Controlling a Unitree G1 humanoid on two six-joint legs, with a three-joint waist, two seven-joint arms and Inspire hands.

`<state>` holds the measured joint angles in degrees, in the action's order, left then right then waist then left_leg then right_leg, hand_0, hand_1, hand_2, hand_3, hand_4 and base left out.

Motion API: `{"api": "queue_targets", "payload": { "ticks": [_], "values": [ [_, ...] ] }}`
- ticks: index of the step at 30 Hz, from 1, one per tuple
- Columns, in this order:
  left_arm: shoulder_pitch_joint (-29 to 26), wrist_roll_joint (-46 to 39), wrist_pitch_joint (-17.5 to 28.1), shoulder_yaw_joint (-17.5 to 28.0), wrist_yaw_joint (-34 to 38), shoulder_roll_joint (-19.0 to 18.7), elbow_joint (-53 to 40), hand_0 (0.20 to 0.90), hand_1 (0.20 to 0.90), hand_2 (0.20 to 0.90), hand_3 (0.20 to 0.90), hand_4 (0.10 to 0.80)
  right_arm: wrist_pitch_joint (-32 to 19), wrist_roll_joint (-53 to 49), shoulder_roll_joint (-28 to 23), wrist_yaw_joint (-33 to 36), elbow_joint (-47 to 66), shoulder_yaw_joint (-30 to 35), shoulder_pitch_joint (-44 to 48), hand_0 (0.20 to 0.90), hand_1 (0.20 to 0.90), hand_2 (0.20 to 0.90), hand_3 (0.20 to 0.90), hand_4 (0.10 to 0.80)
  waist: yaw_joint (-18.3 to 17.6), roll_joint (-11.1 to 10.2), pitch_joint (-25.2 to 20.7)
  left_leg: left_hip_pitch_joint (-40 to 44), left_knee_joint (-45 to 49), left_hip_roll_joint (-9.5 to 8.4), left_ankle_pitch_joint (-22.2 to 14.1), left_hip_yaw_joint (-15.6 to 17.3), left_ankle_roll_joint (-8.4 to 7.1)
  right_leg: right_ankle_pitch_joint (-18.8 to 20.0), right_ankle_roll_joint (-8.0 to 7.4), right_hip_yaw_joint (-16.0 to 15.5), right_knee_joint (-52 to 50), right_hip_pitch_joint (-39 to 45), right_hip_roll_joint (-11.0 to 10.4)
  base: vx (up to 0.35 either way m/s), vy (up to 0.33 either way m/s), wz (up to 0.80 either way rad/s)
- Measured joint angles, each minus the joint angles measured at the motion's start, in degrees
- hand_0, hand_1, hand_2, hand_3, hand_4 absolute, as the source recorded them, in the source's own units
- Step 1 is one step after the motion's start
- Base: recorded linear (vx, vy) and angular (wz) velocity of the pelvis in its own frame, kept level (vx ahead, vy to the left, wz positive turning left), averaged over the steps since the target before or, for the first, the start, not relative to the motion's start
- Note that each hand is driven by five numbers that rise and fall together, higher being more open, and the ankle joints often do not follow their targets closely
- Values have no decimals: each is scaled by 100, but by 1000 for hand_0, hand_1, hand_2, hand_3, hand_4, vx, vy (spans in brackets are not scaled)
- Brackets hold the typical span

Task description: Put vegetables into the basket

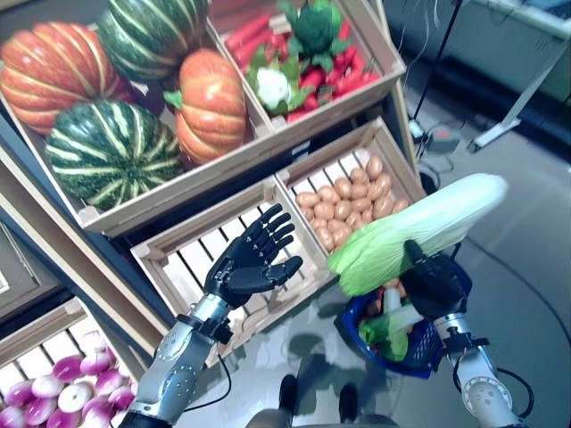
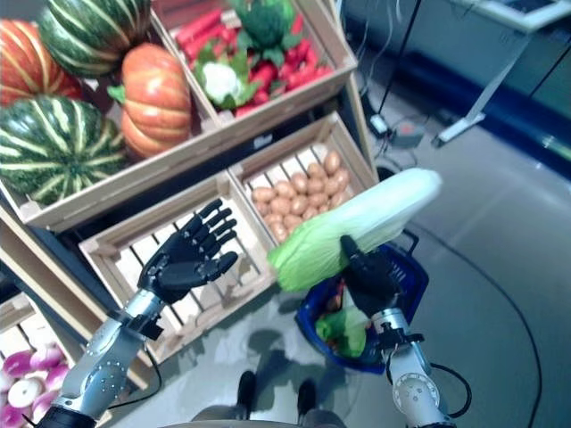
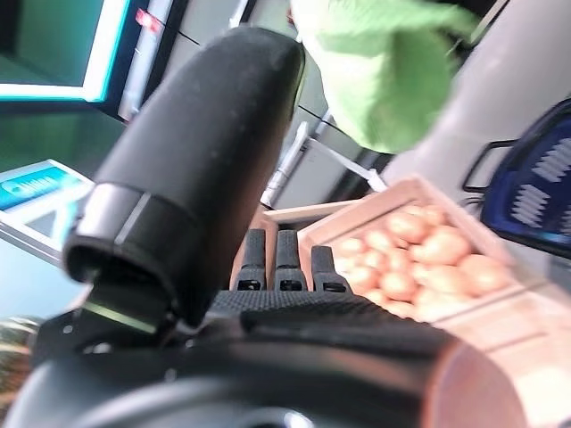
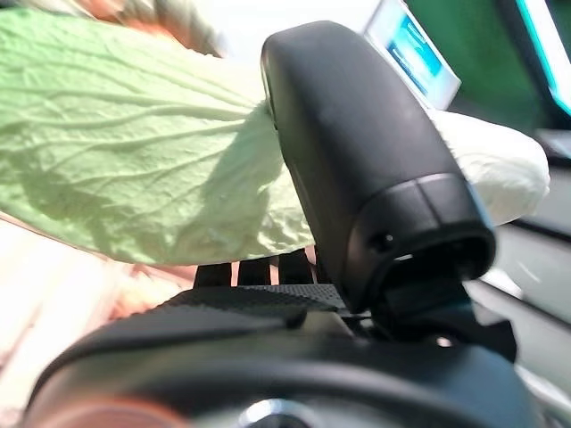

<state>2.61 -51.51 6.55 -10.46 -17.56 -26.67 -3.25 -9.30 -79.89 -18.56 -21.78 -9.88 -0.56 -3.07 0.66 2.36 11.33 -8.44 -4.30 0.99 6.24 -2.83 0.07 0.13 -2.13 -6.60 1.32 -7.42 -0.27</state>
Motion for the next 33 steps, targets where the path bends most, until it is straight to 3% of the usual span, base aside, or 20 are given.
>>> {"api": "queue_targets", "payload": {
  "ticks": [6,10,15,22,33],
  "values": [
    [-755,-97,315,-29,216,-17,172,900,900,900,900,800,-812,-749,129,662,-1024,580,808,300,300,300,300,400,6,-76,1012,-705,491,-42,36,33,-8,-81,17,4,-694,-783,-32,-205,-17,-1],
    [-1009,-134,539,24,261,-19,243,900,900,900,900,800,-891,-1318,127,762,-1732,931,1346,300,300,300,300,400,40,-80,1641,-1151,939,-86,-23,15,-36,-244,62,-11,-1353,-1315,-85,-155,-16,3],
    [-1243,-189,682,-139,348,-20,458,900,900,900,900,800,-934,-1785,72,825,-2815,976,2132,300,300,300,300,400,127,-30,1824,-1946,1447,-124,-65,0,-93,-401,105,-18,-2091,-2213,-152,-102,-52,2],
    [-1722,-216,893,-280,605,-16,444,900,900,900,900,800,-986,-1949,-74,1424,-2918,871,3008,300,300,300,300,400,261,-20,1853,-2984,2158,-222,-119,-85,-132,-636,246,-54,-3052,-3350,-290,-28,-67,9],
    [-2250,-92,1086,-336,811,-194,437,900,900,900,900,800,-935,-712,-581,2515,-3944,718,4108,300,300,300,300,400,519,-7,1860,-4342,3903,-449,-677,-265,-195,-1199,343,-171,-4606,-4505,-510,29,-54,12]
  ]
}}
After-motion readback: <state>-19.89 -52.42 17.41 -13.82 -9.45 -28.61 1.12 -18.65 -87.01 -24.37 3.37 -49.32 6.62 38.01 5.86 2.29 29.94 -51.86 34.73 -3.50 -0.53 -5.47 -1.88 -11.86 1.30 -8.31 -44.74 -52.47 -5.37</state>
